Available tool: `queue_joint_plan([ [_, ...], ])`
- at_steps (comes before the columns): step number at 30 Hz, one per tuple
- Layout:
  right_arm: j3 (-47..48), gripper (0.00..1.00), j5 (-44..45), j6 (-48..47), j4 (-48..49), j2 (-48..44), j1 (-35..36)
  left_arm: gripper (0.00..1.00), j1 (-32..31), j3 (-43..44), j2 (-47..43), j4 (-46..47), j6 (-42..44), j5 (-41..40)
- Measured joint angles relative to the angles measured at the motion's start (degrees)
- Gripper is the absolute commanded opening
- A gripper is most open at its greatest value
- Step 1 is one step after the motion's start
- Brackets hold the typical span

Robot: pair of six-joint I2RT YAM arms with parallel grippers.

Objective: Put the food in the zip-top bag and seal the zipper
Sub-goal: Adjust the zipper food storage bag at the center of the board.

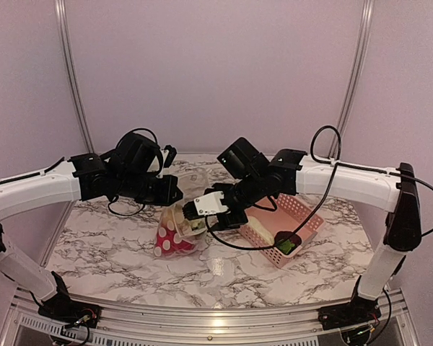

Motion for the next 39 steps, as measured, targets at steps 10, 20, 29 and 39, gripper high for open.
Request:
queue_joint_plan([
  [10, -1.5, 0.24, 13.1, -6.1, 3.0, 3.5, 3.7, 0.0, 0.2, 0.3, -0.1, -2.1, 0.6, 0.7],
  [20, -0.2, 0.0, 20.4, -7.4, 4.3, 3.6, 6.3, 0.22, 0.5, 1.4, -0.1, -4.9, 1.5, 0.1],
  [29, 5.8, 0.0, 20.7, -7.0, 0.5, 3.6, 9.2, 0.36, 0.5, 5.2, -0.1, -12.4, -0.2, -6.2],
  [39, 6.6, 0.0, 21.2, -6.0, -2.3, 3.6, 9.4, 0.0, 0.5, 5.7, -1.3, -17.0, -1.3, -5.7],
])
